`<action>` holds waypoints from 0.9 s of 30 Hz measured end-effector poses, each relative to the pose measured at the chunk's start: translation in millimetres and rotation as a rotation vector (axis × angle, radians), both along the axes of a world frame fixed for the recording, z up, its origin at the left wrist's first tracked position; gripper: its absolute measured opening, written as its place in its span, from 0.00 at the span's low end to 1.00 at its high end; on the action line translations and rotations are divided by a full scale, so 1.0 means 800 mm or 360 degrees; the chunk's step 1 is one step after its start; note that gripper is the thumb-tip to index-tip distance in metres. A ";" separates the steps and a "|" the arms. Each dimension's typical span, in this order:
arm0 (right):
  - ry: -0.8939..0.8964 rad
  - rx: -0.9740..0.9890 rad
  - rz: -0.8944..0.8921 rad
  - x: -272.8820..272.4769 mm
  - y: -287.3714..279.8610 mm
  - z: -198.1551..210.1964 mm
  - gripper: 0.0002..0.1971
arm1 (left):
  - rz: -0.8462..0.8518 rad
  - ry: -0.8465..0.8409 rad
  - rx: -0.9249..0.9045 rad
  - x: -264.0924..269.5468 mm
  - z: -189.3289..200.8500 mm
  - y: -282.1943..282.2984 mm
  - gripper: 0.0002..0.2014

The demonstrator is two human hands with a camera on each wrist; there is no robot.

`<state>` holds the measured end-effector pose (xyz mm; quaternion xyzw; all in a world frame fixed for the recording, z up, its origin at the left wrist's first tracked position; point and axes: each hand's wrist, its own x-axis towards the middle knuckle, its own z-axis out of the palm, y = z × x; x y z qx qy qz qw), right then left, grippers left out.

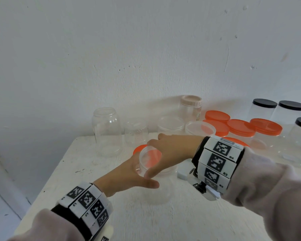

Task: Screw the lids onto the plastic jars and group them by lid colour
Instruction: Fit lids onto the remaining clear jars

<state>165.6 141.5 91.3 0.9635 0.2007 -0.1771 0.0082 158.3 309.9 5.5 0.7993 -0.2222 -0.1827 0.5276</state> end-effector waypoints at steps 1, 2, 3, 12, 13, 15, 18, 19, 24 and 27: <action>0.0008 -0.0021 -0.0030 0.000 0.001 -0.001 0.51 | -0.0005 -0.0008 0.0001 0.000 -0.001 0.000 0.50; 0.0024 -0.0038 -0.0051 0.000 0.001 -0.001 0.53 | -0.0005 -0.0015 0.0007 0.000 -0.001 0.000 0.49; 0.0045 -0.0047 -0.0058 0.001 0.000 0.001 0.54 | 0.0001 -0.0023 0.0015 0.000 -0.002 0.001 0.49; 0.0195 0.0186 0.0171 0.012 -0.007 0.013 0.43 | -0.0007 -0.0070 0.0011 -0.001 -0.001 -0.002 0.45; 0.0153 0.0178 0.0140 0.012 -0.008 0.011 0.43 | 0.0001 -0.0068 0.0010 0.000 -0.001 -0.002 0.46; 0.0085 0.0162 0.0063 0.011 -0.009 0.006 0.44 | 0.0005 -0.0047 0.0014 0.001 -0.002 -0.001 0.47; 0.0056 0.0044 -0.0042 0.009 -0.011 0.008 0.48 | -0.0004 -0.0031 0.0023 0.002 -0.004 -0.001 0.48; 0.0052 -0.0001 -0.0060 0.010 -0.013 0.009 0.50 | -0.0001 -0.0030 0.0025 0.002 -0.004 -0.001 0.48; 0.0124 0.0126 0.0093 0.005 -0.011 0.011 0.52 | -0.0002 -0.0049 0.0006 0.002 -0.004 -0.002 0.44; 0.0130 0.0219 0.0171 0.004 -0.009 0.009 0.45 | -0.0023 -0.0049 0.0007 0.002 -0.005 -0.002 0.41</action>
